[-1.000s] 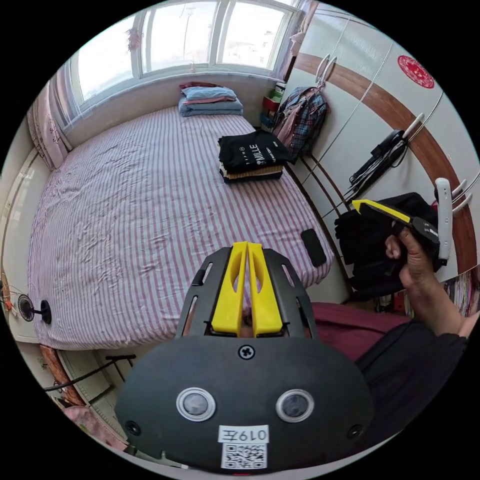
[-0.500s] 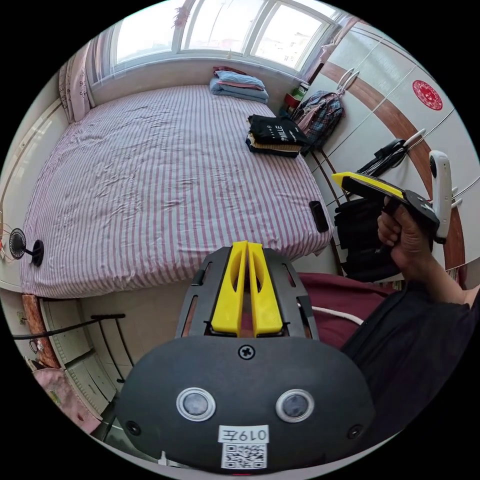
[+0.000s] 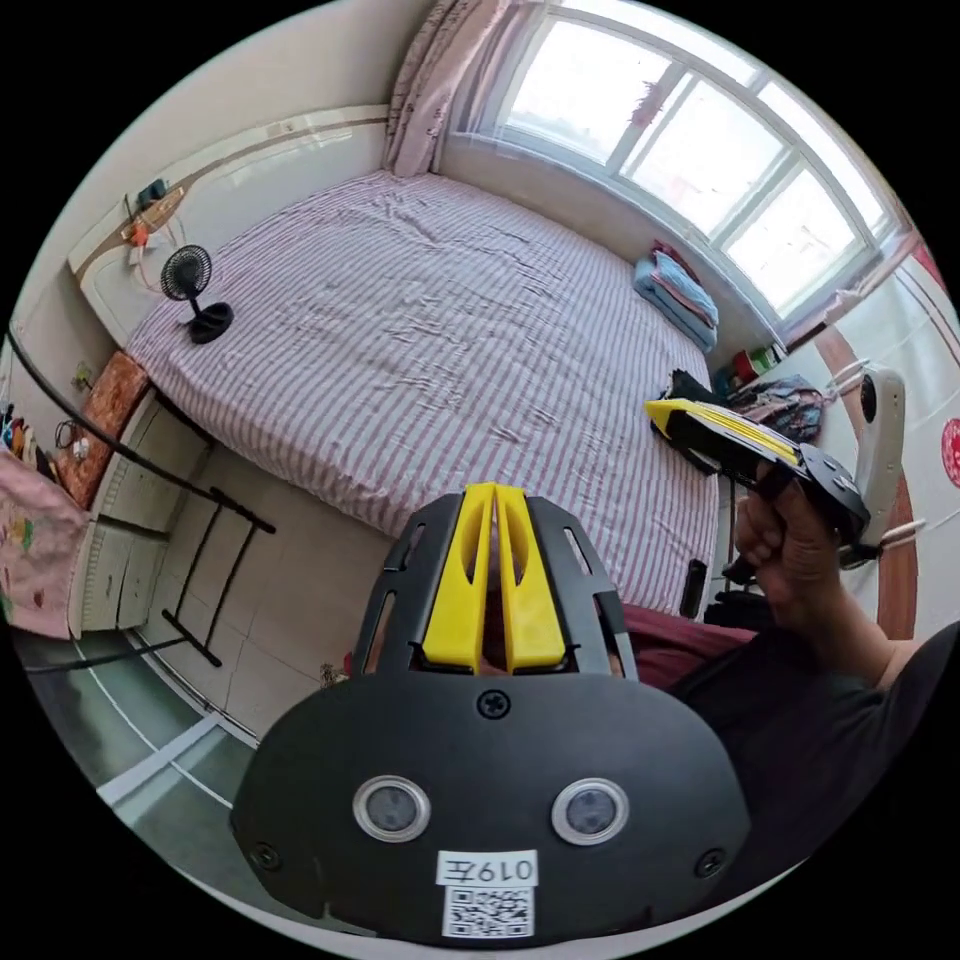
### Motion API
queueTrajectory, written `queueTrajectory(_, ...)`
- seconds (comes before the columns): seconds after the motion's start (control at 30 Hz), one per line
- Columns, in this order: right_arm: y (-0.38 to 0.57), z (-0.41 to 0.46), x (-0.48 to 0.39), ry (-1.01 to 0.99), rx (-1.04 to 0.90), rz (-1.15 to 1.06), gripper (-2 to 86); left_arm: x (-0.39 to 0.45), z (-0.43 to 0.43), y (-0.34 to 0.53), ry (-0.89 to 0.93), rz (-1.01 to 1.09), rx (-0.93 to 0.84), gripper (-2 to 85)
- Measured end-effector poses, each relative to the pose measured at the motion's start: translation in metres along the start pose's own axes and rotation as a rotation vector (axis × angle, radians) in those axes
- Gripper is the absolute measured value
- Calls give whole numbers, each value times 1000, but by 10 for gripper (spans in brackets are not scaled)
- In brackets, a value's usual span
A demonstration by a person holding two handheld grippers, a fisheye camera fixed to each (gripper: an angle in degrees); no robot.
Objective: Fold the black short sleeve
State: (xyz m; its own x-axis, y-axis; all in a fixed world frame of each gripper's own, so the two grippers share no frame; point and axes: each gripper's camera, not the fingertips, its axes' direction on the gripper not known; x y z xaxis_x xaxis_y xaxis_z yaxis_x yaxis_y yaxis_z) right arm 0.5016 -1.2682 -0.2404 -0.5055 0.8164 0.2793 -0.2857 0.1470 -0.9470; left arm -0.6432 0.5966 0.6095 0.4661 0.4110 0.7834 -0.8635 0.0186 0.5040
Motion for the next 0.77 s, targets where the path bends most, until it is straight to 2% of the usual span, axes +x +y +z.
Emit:
queueTrajectory(0.23,-76,75,-73,-210,12,-460,-9,-111,-81,48,-175,-338,125,8)
queueTrajectory(0.43,-112,120,-142,-399,-22,-634,-10,-181,-142,101,-312,-542,173,9)
queueTrajectory(0.6,-141,147,-204,-488,20,-704,-10,-247,-183,116,-310,-571,219,9)
queueTrajectory(0.77,-185,164,-273,-587,137,-705,-10,-336,-226,109,-289,-464,229,7)
